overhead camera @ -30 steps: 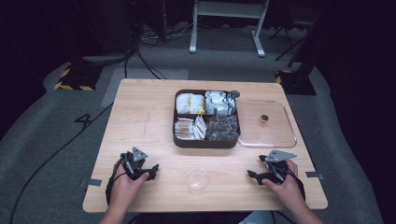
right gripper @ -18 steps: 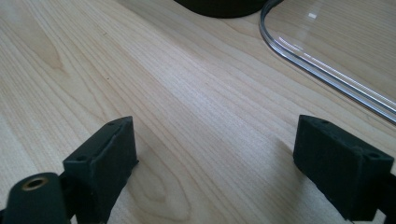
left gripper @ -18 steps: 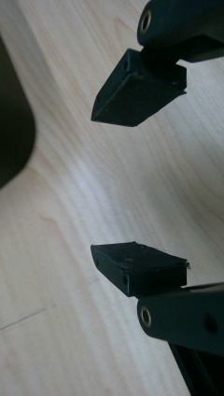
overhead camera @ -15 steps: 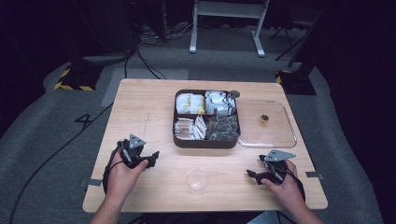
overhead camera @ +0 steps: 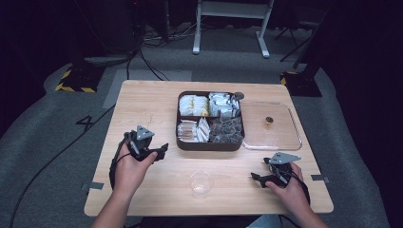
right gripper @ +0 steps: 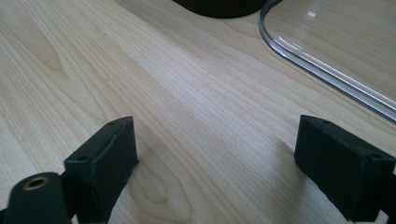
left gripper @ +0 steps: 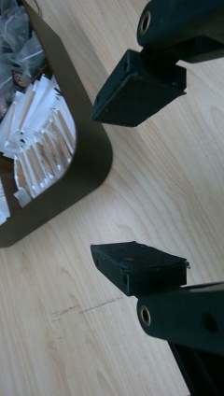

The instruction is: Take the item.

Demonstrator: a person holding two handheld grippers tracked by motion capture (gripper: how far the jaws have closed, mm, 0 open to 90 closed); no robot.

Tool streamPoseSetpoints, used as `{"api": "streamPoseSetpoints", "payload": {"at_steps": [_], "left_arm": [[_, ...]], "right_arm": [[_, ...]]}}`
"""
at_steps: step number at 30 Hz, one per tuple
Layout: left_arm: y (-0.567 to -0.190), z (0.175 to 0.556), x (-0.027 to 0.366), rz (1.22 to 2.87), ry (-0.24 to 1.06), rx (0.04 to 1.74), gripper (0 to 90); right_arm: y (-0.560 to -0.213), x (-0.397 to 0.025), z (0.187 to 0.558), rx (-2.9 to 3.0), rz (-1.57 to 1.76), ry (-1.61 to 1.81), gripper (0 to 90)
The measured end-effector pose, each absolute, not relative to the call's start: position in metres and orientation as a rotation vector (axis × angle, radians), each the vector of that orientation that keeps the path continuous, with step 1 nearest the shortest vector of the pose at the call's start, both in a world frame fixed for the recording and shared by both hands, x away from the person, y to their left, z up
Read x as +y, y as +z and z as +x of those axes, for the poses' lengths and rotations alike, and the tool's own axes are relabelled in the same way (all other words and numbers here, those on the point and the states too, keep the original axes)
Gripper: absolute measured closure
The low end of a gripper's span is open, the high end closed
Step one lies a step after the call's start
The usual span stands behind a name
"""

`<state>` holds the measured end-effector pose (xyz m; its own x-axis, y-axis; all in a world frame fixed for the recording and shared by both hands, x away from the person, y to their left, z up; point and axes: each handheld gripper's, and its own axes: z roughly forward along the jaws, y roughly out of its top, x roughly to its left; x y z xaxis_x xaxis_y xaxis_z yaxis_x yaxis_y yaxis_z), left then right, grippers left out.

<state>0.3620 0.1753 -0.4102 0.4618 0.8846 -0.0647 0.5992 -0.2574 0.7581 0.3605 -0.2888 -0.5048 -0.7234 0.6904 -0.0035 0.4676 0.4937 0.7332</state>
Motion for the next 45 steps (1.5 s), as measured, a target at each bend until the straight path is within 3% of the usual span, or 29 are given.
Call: {"api": "streamPoseSetpoints", "payload": {"at_steps": [15,26,45], "left_arm": [[-0.391,0.392,0.139,2.016,0.500,1.165,32.3],[-0.380,0.421,0.107,1.921,0.547,1.218,31.6],[-0.386,0.475,0.074,1.910,0.508,1.203,34.7]], "right_arm": [[-0.505,-0.288,0.361,2.446,0.972,1.067,13.3],[-0.505,-0.287,0.363,2.451,0.965,1.071,13.4],[-0.505,-0.287,0.364,2.448,0.966,1.068,13.4]]}}
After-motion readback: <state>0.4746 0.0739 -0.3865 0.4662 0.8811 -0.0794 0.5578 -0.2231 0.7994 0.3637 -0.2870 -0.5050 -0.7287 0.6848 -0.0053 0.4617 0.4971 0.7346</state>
